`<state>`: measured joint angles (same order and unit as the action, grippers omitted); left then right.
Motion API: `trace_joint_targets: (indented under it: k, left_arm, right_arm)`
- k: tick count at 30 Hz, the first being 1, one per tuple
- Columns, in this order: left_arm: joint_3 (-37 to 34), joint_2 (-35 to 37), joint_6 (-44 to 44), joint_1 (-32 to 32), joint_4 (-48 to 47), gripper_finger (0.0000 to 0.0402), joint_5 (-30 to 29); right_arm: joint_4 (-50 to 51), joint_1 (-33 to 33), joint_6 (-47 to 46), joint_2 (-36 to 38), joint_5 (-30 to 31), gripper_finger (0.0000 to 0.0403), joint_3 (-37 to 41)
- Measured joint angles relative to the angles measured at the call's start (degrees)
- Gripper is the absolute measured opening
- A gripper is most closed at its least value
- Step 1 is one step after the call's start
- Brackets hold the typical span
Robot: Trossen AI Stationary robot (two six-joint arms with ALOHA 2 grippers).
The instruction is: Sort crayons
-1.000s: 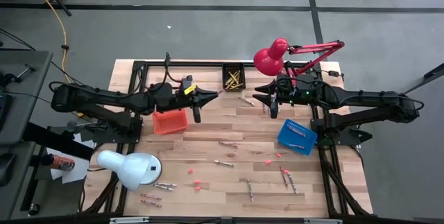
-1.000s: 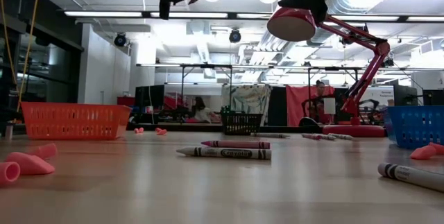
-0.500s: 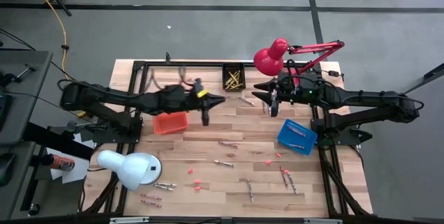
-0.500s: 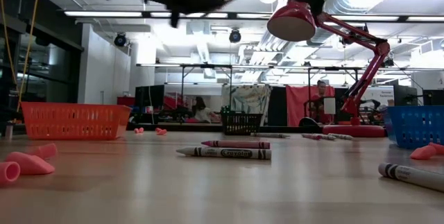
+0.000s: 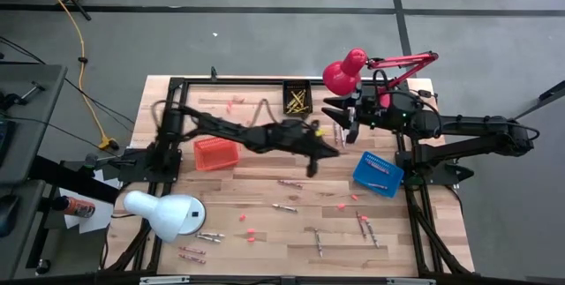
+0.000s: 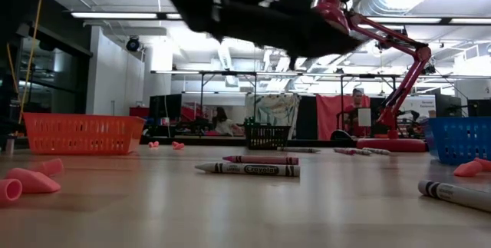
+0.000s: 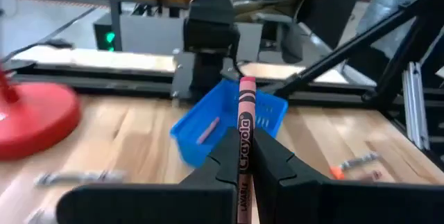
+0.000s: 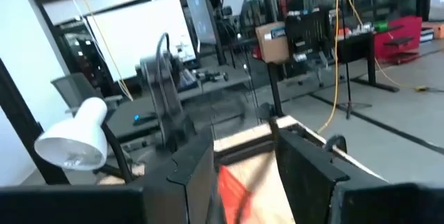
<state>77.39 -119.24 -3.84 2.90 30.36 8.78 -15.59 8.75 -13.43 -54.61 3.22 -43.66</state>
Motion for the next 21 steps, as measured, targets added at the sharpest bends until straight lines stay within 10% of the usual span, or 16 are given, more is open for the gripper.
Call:
trace_joint_targets:
  k: [11, 21]
  left_arm:
    - [24.2, -18.3, -1.5, -1.1, 0.1, 0.0002, 3.1]
    - [32.3, -26.2, -4.5, -2.3, 0.1, 0.003, 2.5]
  right_arm:
    - [-1.5, 0.0, -1.5, 0.0, 0.2, 0.0149, 0.0]
    - [-1.0, 0.0, -1.5, 0.0, 0.2, 0.0149, 0.0]
